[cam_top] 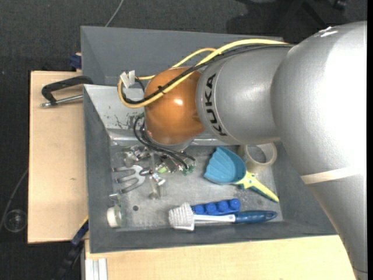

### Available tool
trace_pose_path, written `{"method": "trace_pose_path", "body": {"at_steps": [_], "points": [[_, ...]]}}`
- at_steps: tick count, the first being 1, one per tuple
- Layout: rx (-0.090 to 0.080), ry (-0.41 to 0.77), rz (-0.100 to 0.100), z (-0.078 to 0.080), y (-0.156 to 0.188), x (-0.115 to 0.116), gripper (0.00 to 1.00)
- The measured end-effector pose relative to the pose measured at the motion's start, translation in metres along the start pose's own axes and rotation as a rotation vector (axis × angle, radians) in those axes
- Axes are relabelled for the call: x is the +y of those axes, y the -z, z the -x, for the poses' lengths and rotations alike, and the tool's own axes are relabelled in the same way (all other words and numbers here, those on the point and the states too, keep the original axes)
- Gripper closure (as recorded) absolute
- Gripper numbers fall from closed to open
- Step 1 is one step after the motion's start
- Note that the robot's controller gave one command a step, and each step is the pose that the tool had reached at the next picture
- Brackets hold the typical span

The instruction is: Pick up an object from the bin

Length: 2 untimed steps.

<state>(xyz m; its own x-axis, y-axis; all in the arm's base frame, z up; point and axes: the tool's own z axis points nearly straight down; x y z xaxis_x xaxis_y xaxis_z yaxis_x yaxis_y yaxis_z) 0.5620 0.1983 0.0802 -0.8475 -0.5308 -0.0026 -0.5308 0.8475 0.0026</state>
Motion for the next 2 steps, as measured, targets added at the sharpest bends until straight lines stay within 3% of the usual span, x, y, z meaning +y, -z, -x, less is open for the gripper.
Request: {"method": "trace_pose_path", "body": {"at_steps": [1, 2], "points": [[-0.011, -0.005, -0.001, -0.0065, -0.0082, -0.0283, 1.00], [-0.011, -0.005, -0.001, -0.0065, -0.0082, -0.0283, 1.00]]}}
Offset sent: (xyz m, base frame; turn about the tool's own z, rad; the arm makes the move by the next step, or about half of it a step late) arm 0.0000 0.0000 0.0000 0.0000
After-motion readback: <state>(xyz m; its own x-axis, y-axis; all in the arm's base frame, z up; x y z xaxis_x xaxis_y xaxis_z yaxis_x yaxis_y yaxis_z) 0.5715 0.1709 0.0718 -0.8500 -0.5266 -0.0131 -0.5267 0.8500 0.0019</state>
